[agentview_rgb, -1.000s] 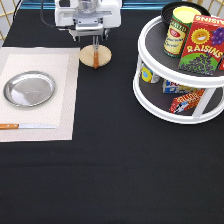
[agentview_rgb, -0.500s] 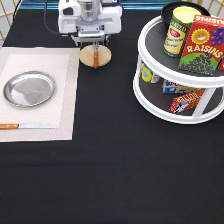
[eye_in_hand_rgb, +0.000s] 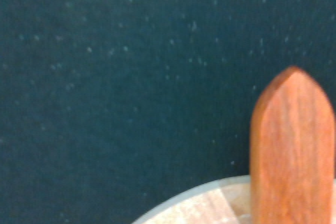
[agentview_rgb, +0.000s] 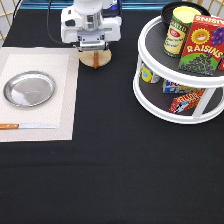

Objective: Arrange plate and fork

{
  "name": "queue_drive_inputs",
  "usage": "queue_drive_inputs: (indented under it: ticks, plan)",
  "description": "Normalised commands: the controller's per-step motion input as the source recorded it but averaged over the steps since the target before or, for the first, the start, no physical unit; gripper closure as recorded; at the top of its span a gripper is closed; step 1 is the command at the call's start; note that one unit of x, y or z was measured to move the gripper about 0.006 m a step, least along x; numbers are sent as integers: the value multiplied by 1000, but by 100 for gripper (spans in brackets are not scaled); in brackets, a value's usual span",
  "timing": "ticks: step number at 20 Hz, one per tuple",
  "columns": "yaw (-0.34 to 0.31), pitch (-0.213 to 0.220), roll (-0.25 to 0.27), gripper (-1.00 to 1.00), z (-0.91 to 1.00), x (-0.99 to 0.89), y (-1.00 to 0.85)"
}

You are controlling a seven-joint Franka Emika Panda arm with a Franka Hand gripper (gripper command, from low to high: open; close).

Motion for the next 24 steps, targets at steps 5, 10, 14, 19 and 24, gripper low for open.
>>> queue_drive_inputs:
  ticks: [5,10,14,19,24]
  plan:
    - [49,-36,-19,-100,-162,0,134]
    - [47,-45,-36,-100,-171,-7,150]
    - [47,-51,-49,-100,-169,-56,139]
    - [49,-43,-54,-100,-56,-38,106]
    - [47,-48,-73,100,-31,-33,60]
